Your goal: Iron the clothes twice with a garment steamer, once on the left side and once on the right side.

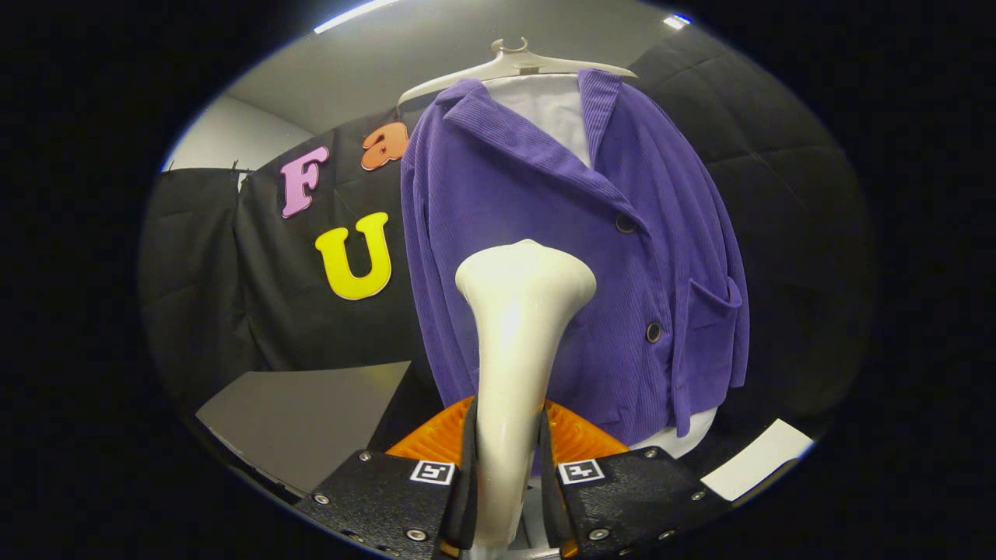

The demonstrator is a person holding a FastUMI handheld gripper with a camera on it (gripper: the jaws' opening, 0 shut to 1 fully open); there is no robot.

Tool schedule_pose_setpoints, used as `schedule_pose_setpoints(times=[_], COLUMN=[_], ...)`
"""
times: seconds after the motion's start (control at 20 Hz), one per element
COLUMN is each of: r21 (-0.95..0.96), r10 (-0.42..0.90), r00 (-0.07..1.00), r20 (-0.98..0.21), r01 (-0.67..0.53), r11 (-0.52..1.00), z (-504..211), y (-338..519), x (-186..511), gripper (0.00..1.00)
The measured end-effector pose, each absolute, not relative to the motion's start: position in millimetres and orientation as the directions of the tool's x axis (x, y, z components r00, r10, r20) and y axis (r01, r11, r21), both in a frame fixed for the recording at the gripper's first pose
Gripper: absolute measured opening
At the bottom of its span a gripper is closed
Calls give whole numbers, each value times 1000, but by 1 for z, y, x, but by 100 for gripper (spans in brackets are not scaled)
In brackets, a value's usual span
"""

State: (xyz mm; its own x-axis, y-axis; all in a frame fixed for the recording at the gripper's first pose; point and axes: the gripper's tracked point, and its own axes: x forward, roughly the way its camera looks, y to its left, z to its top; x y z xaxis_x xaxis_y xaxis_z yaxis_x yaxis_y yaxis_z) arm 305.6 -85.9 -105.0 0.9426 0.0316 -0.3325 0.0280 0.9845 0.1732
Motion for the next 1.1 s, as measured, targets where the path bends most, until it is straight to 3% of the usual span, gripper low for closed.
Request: schedule_pose_setpoints(times=[1.1], r21=[189], r10=[-4], r00=[820], r20=[-572], r01=[137], r11=[972], z=[-262], y=[-81], x=[206], gripper=[34])
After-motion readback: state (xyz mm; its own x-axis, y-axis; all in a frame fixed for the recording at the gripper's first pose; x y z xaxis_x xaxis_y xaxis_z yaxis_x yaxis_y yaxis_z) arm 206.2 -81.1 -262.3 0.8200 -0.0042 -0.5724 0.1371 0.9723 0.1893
